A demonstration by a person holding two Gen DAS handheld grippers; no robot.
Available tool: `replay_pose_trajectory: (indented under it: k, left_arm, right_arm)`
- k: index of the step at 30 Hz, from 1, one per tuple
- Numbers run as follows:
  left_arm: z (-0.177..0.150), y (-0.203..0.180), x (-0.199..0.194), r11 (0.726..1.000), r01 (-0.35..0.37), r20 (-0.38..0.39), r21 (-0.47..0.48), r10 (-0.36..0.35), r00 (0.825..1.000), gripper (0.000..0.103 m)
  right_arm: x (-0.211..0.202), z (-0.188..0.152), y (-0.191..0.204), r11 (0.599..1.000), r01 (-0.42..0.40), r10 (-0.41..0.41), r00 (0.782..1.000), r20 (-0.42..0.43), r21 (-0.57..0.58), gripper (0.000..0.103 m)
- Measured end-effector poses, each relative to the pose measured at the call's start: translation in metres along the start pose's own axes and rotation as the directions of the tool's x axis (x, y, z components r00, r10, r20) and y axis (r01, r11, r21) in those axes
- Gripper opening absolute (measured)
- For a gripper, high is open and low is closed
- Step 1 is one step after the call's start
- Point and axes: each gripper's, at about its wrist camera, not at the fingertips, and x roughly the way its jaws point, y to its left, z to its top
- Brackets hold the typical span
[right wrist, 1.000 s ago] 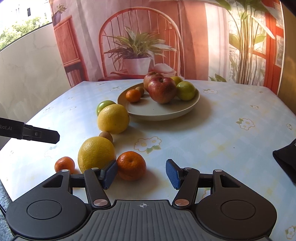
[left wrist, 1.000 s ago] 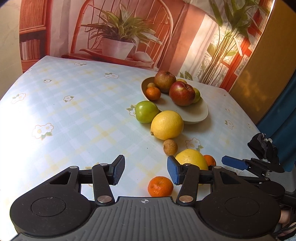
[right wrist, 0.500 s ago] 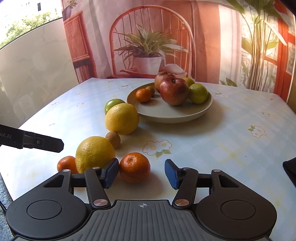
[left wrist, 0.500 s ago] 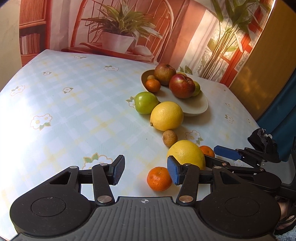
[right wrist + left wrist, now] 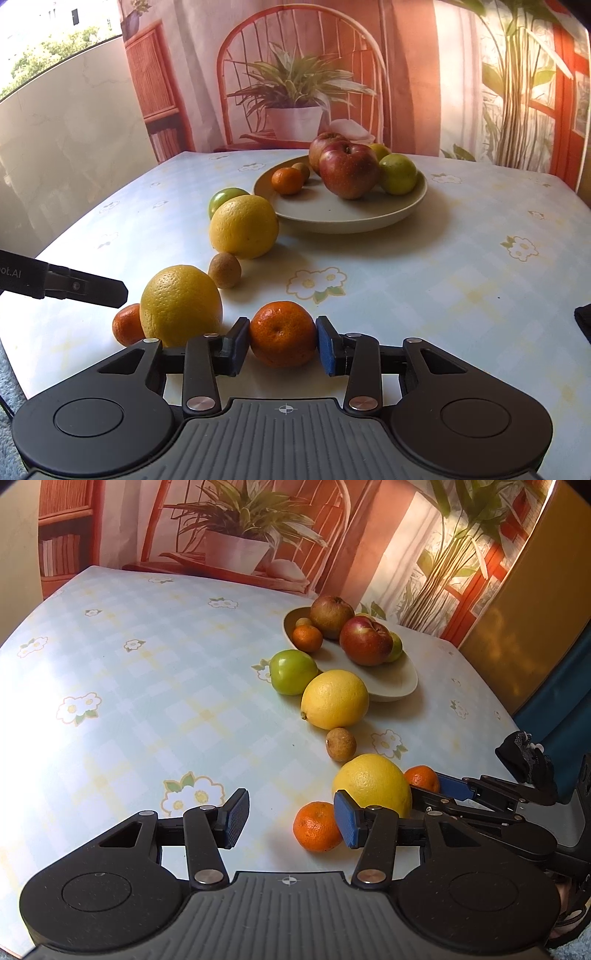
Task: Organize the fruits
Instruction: 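Grasp a tangerine on the table with the right gripper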
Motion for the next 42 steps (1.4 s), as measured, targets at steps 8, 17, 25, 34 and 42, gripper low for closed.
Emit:
replay_pose_trajectory:
  k: [8, 17, 25, 34, 42]
  left_arm:
    - [-0.002, 0.001, 0.0, 1.0, 0.007, -0.005, -0.008, -0.008, 1.0, 0.053]
    - [0.0, -0.003, -0.006, 0.999, 0.02, 0.026, 0.043, -0.022, 0.999, 0.053]
    - [-0.002, -0.003, -0.001, 0.999, 0.031, 0.007, 0.045, -0.031, 0.999, 0.053]
    - [0.012, -0.003, 0.004, 0.999, 0.034, 0.024, 0.015, -0.034, 0.999, 0.053]
    - [0.054, -0.023, 0.046, 0.997, 0.064, -0.062, -0.048, -0.067, 0.996, 0.053]
  right_arm:
    - [0.006, 0.003, -0.021, 0.989, 0.134, -0.128, 0.987, 0.098, -0.057, 0.035]
    - [0.009, 0.005, -0.026, 0.991, 0.117, -0.109, 0.988, 0.114, -0.061, 0.035]
    - [0.012, 0.005, -0.023, 0.992, 0.106, -0.099, 0.991, 0.092, -0.075, 0.035]
    - [0.012, 0.005, -0.023, 0.992, 0.105, -0.098, 0.991, 0.091, -0.074, 0.035]
    - [0.013, 0.006, -0.023, 0.992, 0.104, -0.097, 0.991, 0.09, -0.071, 0.035]
